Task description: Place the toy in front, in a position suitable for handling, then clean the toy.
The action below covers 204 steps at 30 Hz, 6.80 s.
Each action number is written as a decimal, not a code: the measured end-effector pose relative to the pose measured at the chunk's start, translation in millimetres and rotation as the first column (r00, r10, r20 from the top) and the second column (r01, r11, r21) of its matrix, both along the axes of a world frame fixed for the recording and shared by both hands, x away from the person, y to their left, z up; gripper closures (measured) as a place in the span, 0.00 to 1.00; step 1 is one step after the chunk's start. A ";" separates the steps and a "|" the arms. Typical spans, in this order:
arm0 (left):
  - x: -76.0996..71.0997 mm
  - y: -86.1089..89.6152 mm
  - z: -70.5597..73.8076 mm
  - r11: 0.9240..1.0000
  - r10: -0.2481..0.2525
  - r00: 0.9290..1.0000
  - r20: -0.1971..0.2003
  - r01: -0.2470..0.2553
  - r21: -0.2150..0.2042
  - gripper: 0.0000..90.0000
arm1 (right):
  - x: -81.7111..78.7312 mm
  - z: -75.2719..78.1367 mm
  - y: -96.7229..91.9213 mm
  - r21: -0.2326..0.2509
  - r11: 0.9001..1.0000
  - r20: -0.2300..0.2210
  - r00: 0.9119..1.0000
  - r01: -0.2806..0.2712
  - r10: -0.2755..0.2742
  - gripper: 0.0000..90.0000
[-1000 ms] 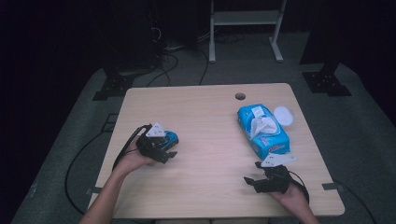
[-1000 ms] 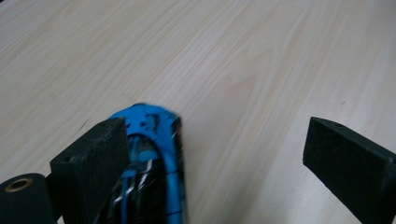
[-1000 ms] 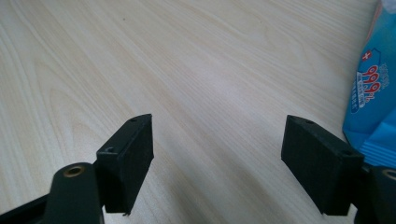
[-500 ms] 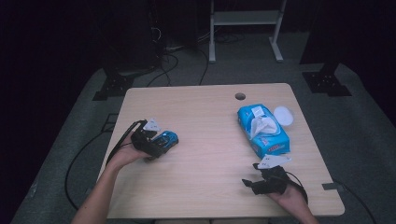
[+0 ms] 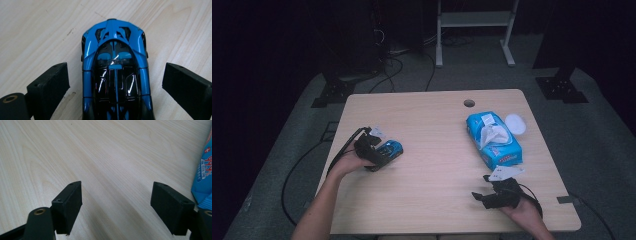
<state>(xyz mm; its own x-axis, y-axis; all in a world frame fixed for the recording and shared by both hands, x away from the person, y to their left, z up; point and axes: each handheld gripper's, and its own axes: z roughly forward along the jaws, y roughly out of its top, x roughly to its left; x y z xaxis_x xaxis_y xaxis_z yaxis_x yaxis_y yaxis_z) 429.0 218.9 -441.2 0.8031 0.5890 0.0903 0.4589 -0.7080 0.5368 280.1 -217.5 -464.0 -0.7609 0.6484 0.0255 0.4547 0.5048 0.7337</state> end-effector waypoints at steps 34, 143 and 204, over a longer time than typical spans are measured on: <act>9.0 -4.0 -9.9 0.997 0.053 0.990 -0.128 -0.046 0.059 0.29 | -0.5 -0.2 0.7 -0.010 1.000 -0.001 1.000 -0.022 0.022 0.27; -77.2 -168.4 2.4 0.894 -0.433 0.901 0.001 0.430 -0.127 0.18 | 4.3 5.8 -16.5 0.044 0.996 0.034 0.996 0.080 -0.081 0.27; -100.5 -103.3 -14.9 0.914 -0.292 0.948 0.123 0.315 -0.258 0.09 | 124.3 53.0 -40.3 -0.020 0.922 0.132 0.915 0.386 -0.380 0.93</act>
<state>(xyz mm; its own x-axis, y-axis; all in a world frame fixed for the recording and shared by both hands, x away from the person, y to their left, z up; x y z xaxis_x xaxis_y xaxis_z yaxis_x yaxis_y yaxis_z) 328.5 115.6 -456.2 0.9437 0.3290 0.0340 0.1921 -0.6288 0.7535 404.4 -257.8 -411.0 -0.4493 0.8890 -0.0881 0.5274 0.3435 0.7771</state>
